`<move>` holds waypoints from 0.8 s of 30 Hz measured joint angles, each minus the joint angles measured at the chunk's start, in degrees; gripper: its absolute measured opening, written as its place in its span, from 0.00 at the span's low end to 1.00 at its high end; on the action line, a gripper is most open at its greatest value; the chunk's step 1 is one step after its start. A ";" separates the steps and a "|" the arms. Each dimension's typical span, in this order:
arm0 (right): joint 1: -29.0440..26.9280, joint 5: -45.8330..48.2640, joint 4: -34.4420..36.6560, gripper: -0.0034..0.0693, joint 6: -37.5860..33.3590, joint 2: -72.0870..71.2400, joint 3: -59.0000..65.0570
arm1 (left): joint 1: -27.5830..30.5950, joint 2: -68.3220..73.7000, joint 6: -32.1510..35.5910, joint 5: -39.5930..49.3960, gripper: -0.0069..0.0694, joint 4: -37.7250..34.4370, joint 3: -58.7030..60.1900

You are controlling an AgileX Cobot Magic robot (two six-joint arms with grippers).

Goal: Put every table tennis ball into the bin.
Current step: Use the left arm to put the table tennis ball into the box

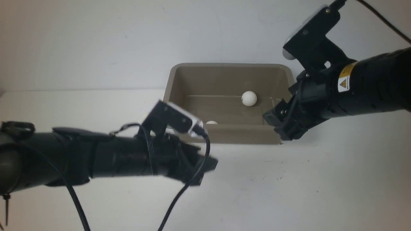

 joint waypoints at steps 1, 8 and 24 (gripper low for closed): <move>0.00 0.08 0.00 0.78 0.00 0.00 0.00 | 0.61 0.38 0.00 -0.35 0.55 0.03 -1.81; 0.00 0.18 0.00 0.78 0.00 0.00 0.00 | 7.06 9.77 -1.57 -0.45 0.55 0.03 -15.76; 0.00 0.18 0.16 0.78 0.00 0.00 0.05 | 8.47 26.90 -7.43 2.64 0.72 4.82 -28.71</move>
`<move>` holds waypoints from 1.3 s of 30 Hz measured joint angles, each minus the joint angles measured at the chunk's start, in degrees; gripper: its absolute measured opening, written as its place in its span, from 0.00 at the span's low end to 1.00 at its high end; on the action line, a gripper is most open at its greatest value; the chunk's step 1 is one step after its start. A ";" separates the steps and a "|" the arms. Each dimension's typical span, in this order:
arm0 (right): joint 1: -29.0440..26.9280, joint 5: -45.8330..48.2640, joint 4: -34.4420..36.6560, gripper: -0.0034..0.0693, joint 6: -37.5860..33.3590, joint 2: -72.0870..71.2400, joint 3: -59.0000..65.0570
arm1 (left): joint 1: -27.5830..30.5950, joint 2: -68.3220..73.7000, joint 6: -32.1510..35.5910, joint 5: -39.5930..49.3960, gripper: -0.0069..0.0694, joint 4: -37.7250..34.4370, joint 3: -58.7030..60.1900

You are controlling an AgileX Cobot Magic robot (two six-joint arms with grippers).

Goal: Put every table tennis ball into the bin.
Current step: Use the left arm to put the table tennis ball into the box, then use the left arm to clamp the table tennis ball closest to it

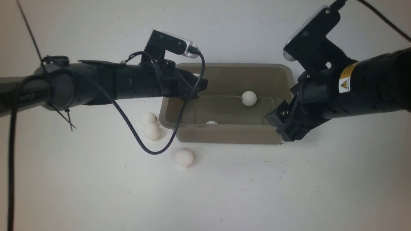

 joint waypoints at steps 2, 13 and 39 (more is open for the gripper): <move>0.00 0.00 -0.01 0.78 0.00 0.00 0.00 | 0.00 -1.49 -3.31 0.00 0.74 2.55 0.00; 0.00 -2.78 -0.08 0.76 0.00 0.00 0.00 | 0.06 -15.80 -32.11 2.50 0.72 35.13 0.00; 0.00 -7.04 -0.19 0.76 0.00 0.00 0.00 | -1.17 -31.83 -51.80 -1.65 0.65 48.14 25.80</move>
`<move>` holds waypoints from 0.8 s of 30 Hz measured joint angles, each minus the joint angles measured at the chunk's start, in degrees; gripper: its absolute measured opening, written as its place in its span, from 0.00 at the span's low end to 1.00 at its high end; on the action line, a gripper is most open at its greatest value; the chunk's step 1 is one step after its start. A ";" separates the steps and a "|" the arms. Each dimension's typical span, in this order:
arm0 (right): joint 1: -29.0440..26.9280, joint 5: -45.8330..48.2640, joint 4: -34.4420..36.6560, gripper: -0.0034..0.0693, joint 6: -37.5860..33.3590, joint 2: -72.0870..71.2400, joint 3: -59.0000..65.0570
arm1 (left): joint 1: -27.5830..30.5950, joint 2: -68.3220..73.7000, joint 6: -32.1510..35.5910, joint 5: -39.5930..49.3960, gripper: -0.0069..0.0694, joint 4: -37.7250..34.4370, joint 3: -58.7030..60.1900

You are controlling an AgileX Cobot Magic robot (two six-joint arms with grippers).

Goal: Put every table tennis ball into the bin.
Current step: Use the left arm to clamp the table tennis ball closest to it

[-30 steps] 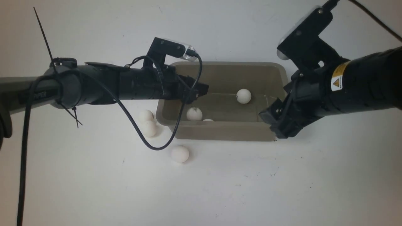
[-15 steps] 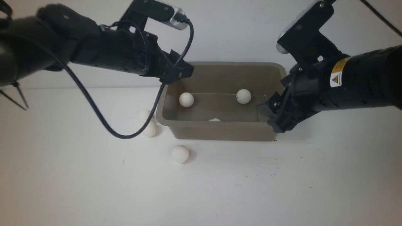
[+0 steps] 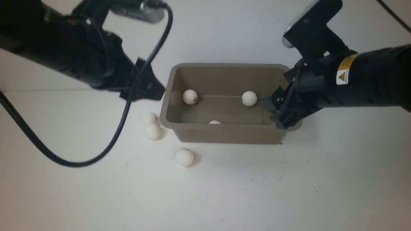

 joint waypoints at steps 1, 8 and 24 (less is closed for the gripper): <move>0.00 0.00 0.00 0.76 0.00 0.00 0.00 | -0.86 0.00 5.40 -3.86 0.65 -6.31 2.22; 0.00 -0.04 0.00 0.76 0.00 0.00 0.00 | -3.11 1.10 33.09 -12.97 0.65 -33.24 6.59; 0.00 -0.27 0.00 0.75 0.00 0.00 0.00 | -3.22 18.37 62.38 -10.79 0.65 -53.16 5.60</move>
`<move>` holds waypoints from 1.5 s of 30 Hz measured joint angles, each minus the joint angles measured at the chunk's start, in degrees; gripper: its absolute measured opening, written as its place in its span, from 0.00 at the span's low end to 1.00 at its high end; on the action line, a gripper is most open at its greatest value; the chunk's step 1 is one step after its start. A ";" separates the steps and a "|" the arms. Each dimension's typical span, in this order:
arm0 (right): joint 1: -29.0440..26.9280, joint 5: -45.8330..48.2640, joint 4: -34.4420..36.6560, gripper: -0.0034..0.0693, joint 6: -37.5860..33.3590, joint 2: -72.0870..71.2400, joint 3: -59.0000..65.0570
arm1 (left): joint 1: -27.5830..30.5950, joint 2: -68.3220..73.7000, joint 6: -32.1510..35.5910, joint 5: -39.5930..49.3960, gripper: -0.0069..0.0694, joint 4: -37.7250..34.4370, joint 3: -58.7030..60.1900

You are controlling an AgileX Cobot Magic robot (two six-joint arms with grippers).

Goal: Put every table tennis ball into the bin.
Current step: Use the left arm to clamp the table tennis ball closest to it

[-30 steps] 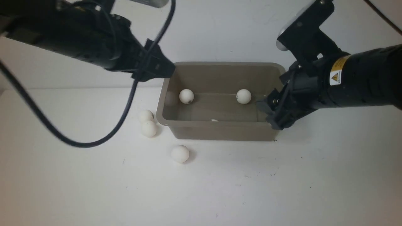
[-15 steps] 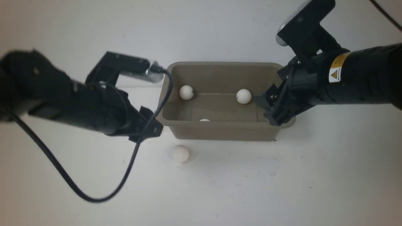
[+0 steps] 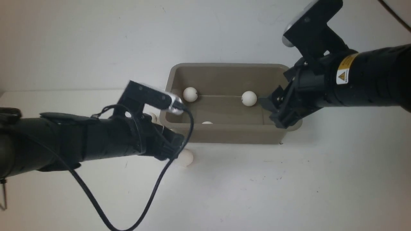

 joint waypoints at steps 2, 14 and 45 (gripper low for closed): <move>0.00 0.00 0.00 0.75 0.00 0.00 0.00 | 0.00 1.52 0.25 2.35 0.65 0.00 -1.18; 0.00 -0.09 0.00 0.75 0.00 0.00 0.00 | -0.07 4.91 0.35 5.94 0.65 -0.01 -3.30; 0.00 9.50 2.86 0.75 0.02 -3.13 0.00 | -0.09 -12.81 -25.03 23.03 0.26 20.71 -4.97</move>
